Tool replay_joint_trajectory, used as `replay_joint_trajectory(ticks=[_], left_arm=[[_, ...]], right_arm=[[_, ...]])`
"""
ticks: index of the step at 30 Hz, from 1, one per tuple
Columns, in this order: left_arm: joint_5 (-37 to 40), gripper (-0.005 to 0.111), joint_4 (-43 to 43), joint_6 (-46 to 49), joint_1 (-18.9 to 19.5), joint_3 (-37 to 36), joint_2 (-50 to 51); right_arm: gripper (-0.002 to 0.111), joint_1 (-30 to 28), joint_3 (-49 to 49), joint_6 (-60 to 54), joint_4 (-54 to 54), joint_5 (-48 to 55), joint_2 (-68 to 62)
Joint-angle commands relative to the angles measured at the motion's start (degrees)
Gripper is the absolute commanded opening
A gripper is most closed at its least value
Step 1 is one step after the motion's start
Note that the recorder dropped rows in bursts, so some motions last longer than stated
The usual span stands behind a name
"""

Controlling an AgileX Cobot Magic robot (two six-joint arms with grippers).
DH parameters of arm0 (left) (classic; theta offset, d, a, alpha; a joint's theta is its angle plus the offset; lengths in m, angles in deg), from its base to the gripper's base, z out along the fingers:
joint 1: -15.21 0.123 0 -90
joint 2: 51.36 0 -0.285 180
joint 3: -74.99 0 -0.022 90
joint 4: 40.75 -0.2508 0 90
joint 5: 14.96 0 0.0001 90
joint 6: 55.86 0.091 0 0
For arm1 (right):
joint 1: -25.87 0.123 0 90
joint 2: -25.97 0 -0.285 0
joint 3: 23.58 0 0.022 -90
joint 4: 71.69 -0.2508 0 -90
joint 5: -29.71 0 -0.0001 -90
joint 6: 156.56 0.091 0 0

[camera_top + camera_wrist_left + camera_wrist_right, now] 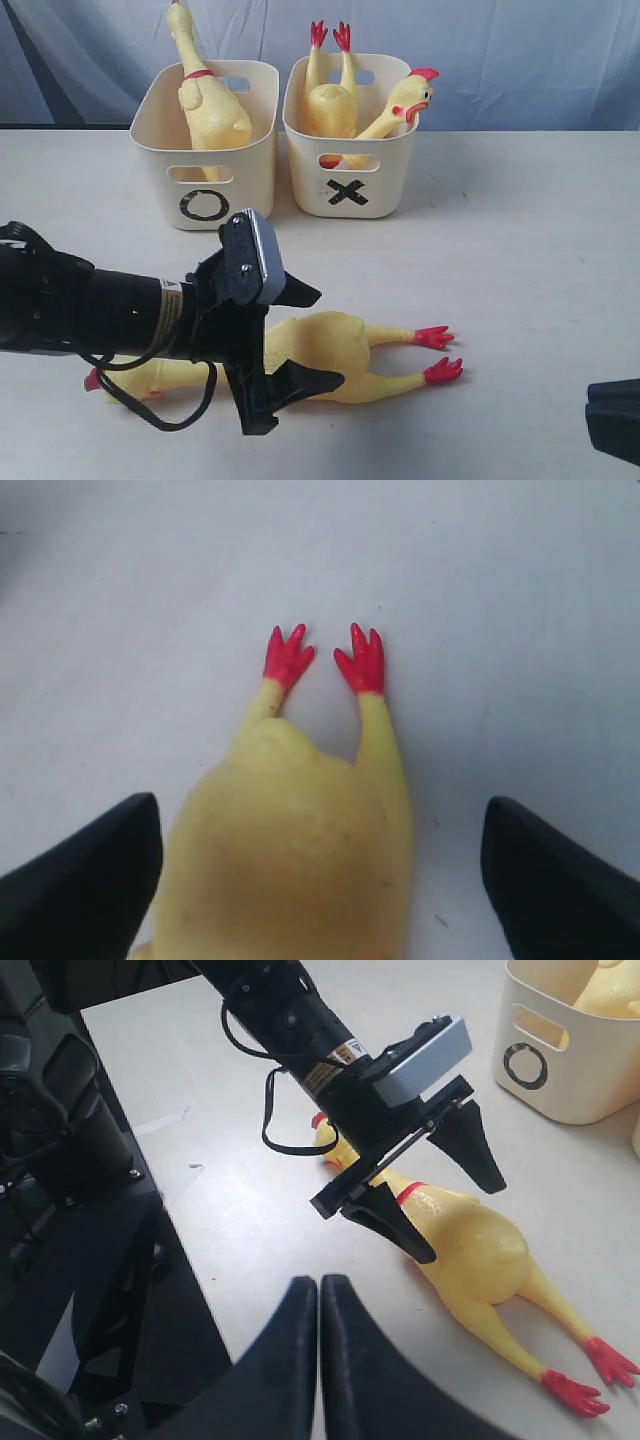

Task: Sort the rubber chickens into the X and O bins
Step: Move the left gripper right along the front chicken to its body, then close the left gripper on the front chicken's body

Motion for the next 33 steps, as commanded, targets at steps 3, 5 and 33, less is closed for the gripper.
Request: replay_joint_trajectory(ticks=[3, 5, 33], left_arm=[[-0.77, 0.081, -0.55, 2.05, -0.38, 2.79, 2.45], [-0.77, 0.081, -0.55, 2.05, -0.38, 3.72, 2.84], [1.01, 0.054, -2.92, 1.11, -2.67, 10.29, 13.84]], right_arm=[[0.001, -0.26, -0.23, 0.01, -0.24, -0.11, 0.39], [0.001, -0.26, -0.23, 0.01, -0.24, -0.11, 0.39], [0.001, -0.26, -0.23, 0.01, -0.24, -0.11, 0.39]])
